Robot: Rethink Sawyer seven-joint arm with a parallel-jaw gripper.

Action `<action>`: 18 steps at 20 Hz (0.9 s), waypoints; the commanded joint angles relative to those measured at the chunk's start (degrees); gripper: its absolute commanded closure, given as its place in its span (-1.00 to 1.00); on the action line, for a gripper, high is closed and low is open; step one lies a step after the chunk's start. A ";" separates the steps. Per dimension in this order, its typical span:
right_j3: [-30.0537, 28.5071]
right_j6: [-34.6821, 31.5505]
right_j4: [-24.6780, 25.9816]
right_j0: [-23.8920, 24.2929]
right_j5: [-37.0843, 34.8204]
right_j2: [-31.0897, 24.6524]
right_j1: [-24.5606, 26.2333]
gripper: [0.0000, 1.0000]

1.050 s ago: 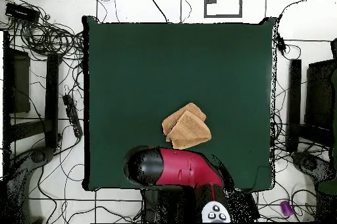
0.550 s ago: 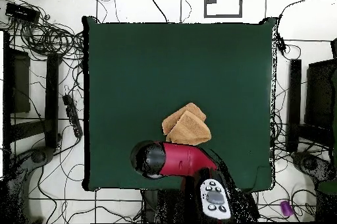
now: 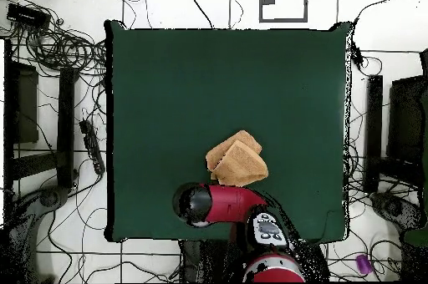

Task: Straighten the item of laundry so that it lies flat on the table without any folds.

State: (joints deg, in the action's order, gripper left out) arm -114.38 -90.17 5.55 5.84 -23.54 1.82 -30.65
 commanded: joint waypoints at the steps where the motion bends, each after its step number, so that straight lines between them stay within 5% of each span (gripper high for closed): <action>1: 4.44 -8.19 1.23 0.27 6.73 -1.73 4.84 -1.00; 18: 1.64 -7.86 5.27 4.51 12.92 -0.65 6.77 -1.00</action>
State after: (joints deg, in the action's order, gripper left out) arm -114.59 -90.17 9.40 9.18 -15.82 2.55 -24.73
